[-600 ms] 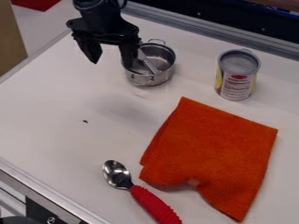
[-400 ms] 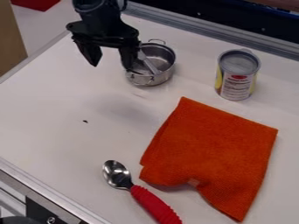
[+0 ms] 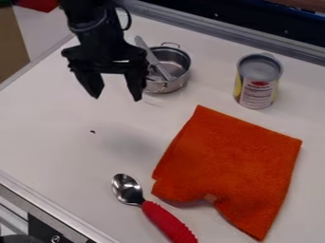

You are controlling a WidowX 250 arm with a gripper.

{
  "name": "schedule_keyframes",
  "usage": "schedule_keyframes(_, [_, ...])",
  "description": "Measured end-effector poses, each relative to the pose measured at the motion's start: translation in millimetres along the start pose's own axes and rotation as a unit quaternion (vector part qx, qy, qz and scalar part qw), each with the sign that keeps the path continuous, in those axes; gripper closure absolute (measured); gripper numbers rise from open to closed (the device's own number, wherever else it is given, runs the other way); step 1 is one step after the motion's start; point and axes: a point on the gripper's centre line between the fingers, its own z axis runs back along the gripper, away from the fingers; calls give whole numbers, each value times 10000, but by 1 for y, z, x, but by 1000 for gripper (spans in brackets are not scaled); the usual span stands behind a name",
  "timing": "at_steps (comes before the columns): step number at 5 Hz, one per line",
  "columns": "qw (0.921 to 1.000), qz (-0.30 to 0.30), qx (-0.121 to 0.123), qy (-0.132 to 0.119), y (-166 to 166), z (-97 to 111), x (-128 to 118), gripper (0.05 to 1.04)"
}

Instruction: Poner la cuchara cerca de la olla

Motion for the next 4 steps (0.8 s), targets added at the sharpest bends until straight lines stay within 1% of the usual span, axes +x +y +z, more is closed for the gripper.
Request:
schedule_keyframes(1, [9947, 1026, -52, 13, -18, 8, -31, 83])
schedule_keyframes(2, [9778, 2095, 88, 48, -41, 8, -60, 83])
schedule_keyframes(3, [9425, 3327, 91, 310, -57, 1, -87, 83])
schedule_keyframes(4, [9088, 4157, 144, 336, -64, -10, -105, 83])
